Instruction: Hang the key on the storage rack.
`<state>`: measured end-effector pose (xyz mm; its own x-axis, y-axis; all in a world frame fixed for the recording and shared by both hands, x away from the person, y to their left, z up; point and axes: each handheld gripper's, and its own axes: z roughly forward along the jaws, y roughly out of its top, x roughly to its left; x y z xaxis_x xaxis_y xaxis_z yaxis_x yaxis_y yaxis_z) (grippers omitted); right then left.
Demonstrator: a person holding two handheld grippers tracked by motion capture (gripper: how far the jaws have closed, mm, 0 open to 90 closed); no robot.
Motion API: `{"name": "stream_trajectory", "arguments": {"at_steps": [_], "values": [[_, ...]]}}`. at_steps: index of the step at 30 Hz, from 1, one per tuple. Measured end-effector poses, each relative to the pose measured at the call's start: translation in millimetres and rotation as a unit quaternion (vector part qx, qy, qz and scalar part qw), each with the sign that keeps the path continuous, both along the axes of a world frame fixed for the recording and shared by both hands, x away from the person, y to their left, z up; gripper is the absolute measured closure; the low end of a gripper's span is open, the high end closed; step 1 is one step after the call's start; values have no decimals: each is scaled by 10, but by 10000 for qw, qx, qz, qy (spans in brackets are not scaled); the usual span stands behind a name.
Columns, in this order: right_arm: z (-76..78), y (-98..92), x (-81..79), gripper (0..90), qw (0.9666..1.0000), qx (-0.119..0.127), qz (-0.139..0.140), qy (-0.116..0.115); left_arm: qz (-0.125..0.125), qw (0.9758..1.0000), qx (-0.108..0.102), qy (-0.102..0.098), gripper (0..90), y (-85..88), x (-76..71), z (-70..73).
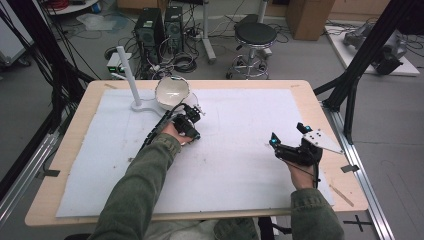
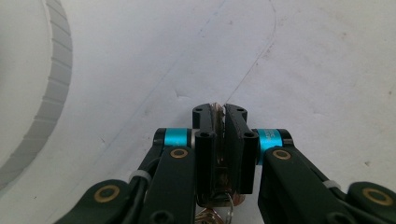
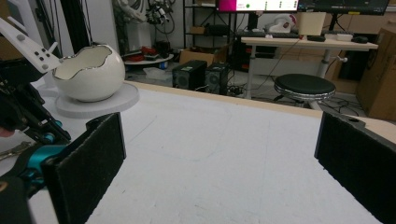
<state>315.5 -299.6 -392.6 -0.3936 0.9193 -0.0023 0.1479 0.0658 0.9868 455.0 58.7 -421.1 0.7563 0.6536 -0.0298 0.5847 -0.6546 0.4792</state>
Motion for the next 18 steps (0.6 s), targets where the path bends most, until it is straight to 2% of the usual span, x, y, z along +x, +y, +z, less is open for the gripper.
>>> {"name": "stream_trajectory", "arguments": {"at_steps": [9,10,12,13,18], "values": [[2,-9,-6,8,10000,0,-10,3,-133,9999,-16,-70,826,14,-9,2],[1,-12,-9,8,10000,2,-20,8,-161,9999,-53,-12,826,5,-16,5],[1,-13,-9,8,10000,2,-23,4,-188,9998,-31,9,827,-4,-24,8],[0,-10,-13,8,10000,9,-17,27,-212,9998,28,-55,827,-17,-40,20],[1,-7,-15,8,10000,-9,-4,12,-241,9996,-109,-30,827,2,-57,73]]}}
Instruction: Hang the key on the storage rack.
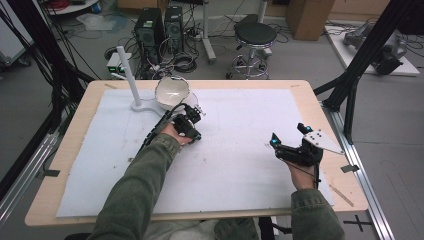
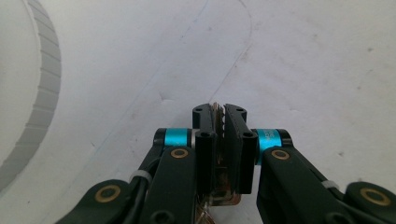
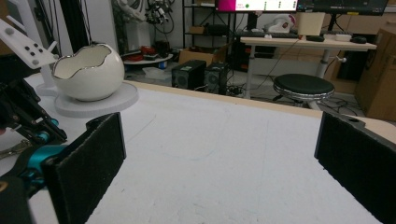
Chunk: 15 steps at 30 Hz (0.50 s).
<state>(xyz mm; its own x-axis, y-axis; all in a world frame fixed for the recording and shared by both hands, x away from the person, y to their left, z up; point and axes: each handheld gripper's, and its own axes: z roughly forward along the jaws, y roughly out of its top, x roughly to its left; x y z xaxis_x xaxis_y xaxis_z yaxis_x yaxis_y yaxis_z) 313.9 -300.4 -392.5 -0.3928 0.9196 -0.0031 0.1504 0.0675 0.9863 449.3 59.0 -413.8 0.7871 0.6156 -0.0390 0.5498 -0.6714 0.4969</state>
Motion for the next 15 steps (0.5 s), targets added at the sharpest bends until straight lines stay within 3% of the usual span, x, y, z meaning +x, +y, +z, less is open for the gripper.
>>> {"name": "stream_trajectory", "arguments": {"at_steps": [11,15], "values": [[0,-11,-8,8,10000,-5,-20,-17,27,9996,-257,-134,828,103,-53,192],[0,-12,-11,8,10000,10,-16,-10,71,9987,-440,-250,828,163,-70,297]]}}
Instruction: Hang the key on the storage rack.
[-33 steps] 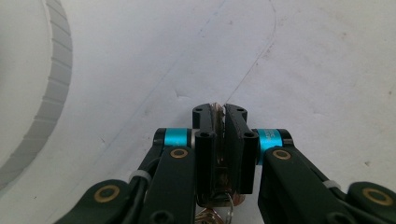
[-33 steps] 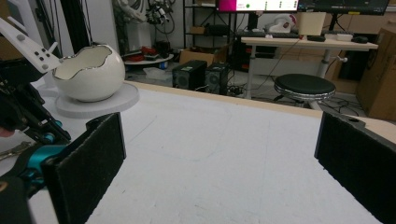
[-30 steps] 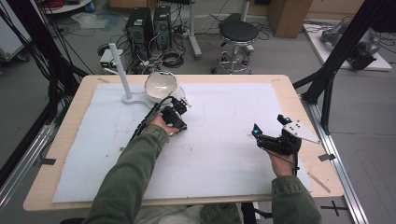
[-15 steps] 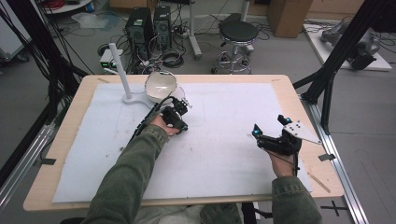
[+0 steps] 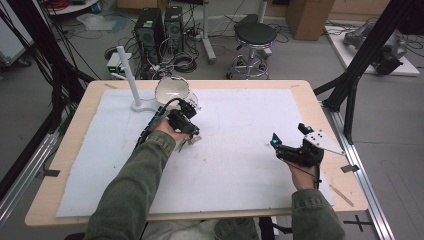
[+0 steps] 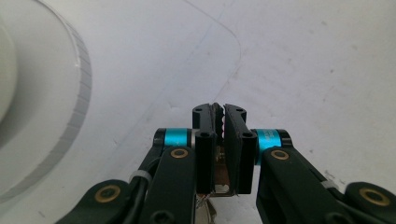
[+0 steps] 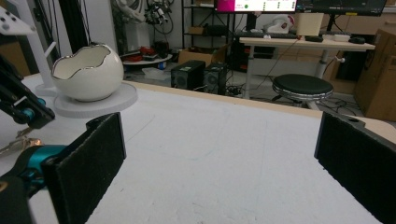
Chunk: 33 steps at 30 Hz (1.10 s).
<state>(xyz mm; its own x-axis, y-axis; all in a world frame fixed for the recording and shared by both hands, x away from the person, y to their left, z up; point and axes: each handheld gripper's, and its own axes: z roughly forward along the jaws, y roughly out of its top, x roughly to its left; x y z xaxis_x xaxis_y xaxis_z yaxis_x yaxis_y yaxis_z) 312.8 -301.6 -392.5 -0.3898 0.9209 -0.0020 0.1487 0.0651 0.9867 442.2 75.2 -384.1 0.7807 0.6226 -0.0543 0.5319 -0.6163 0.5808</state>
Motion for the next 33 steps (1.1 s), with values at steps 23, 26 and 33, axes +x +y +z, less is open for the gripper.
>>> {"name": "stream_trajectory", "arguments": {"at_steps": [23,26,33], "values": [[-9,30,-10,8,10000,-68,11,30,353,9973,-536,-348,827,645,-212,502],[-11,30,-6,8,10000,-73,17,35,439,9967,-548,-395,827,758,-225,555],[-12,25,-9,8,10000,-77,-5,44,612,9949,-606,-527,827,992,-253,698]]}}
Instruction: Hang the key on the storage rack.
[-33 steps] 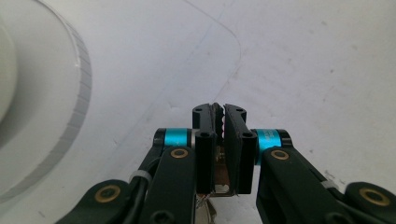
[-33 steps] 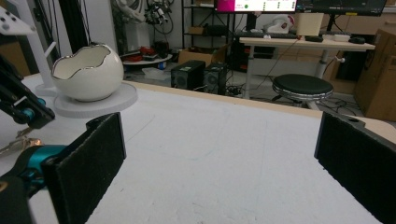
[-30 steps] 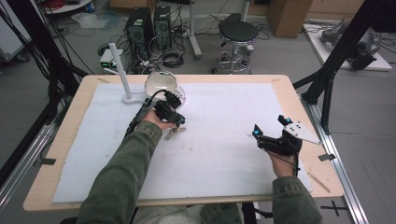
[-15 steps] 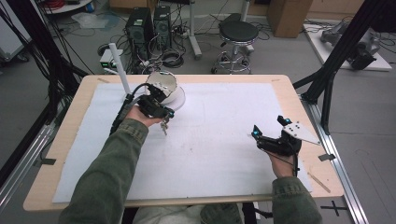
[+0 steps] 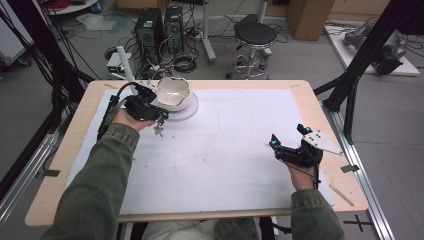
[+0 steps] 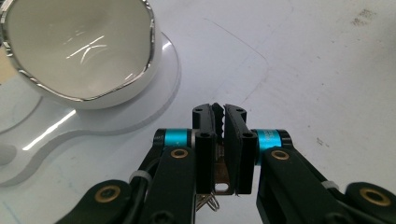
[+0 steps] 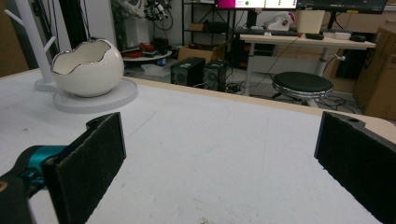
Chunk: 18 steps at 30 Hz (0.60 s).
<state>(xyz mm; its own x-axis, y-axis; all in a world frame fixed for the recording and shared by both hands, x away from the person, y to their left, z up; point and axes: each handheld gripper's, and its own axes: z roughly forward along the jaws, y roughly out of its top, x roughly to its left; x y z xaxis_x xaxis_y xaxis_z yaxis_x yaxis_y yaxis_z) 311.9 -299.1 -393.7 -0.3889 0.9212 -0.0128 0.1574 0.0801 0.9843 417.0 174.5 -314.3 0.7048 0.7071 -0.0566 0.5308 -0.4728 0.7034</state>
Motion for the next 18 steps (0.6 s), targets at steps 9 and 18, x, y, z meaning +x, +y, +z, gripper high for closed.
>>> {"name": "stream_trajectory", "arguments": {"at_steps": [9,18], "values": [[1,-2,-6,8,10000,-18,-14,-11,224,9997,-60,-118,827,233,-20,173],[-2,1,-1,8,10000,-66,-35,-16,438,9987,-121,-250,827,514,13,400]]}}
